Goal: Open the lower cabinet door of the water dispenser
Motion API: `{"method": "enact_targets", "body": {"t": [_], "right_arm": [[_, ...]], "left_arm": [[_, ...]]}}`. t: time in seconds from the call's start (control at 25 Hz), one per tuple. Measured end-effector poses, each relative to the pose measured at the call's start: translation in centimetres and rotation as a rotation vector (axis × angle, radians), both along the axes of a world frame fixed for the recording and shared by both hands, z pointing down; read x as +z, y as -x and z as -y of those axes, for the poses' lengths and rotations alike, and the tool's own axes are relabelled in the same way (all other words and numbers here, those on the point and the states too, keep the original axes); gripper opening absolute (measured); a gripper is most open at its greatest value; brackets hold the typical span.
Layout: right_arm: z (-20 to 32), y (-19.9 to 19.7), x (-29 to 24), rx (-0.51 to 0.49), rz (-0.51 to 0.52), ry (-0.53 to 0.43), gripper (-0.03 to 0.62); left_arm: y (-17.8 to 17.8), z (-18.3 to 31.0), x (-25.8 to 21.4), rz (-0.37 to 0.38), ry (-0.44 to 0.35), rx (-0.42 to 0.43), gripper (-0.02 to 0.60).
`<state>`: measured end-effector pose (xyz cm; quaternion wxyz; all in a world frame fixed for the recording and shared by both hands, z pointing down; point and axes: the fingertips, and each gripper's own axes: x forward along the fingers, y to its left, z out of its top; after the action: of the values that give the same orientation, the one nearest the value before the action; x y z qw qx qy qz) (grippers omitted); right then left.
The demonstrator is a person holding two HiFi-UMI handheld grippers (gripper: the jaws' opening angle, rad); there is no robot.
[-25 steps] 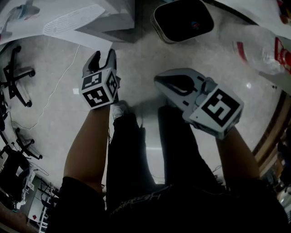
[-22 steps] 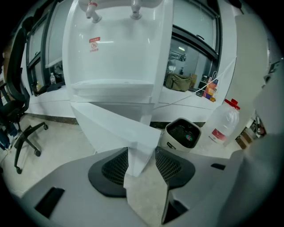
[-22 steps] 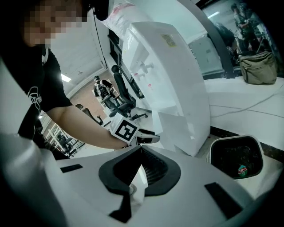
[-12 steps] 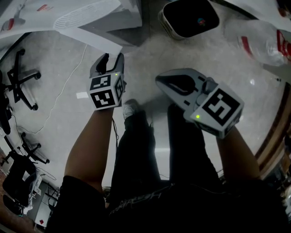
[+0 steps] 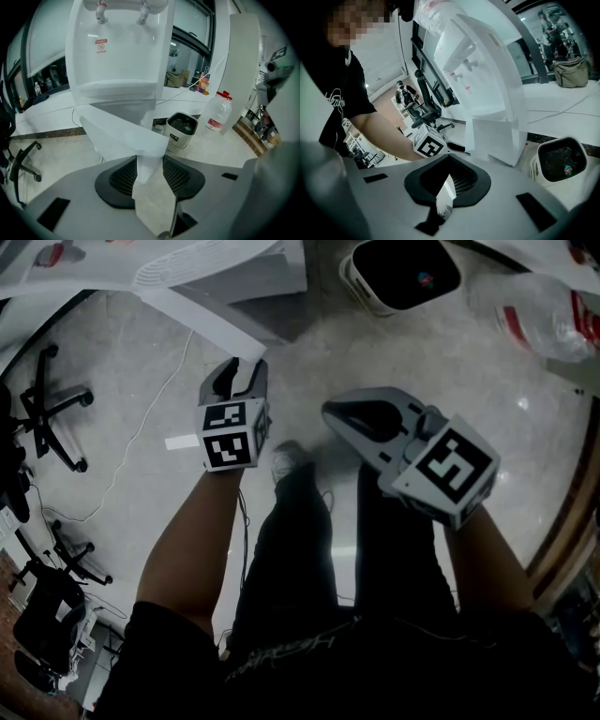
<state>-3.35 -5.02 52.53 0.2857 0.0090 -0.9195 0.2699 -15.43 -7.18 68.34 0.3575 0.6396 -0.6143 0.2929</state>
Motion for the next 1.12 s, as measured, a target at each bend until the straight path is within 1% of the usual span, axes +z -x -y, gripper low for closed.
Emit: {"method": "enact_targets", "body": {"t": [0.36, 0.52, 0.72, 0.84, 1.12], "right_arm": [[-2.8, 2.5, 0.0, 0.017, -0.011, 0.010, 0.012], [-3.5, 3.6, -0.1, 0.025, -0.010, 0.008, 0.012], [-4.8, 4.7, 0.1, 0.023, -0.007, 0.010, 0.012], [-5.4, 5.5, 0.2, 0.016, -0.009, 0.013, 0.012], [-6.6, 7.2, 0.6, -0.005, -0.016, 0.016, 0.012]], "left_arm": [[1.3, -2.6, 0.0, -0.010, 0.014, 0.034, 0.148], [1.8, -3.7, 0.0, 0.001, 0.018, 0.072, 0.119], [2.4, -4.9, 0.1, 0.021, 0.022, 0.133, 0.105], [3.0, -5.5, 0.1, 0.034, 0.021, 0.176, 0.104], [4.7, -7.3, 0.1, 0.045, 0.026, 0.233, 0.100]]}}
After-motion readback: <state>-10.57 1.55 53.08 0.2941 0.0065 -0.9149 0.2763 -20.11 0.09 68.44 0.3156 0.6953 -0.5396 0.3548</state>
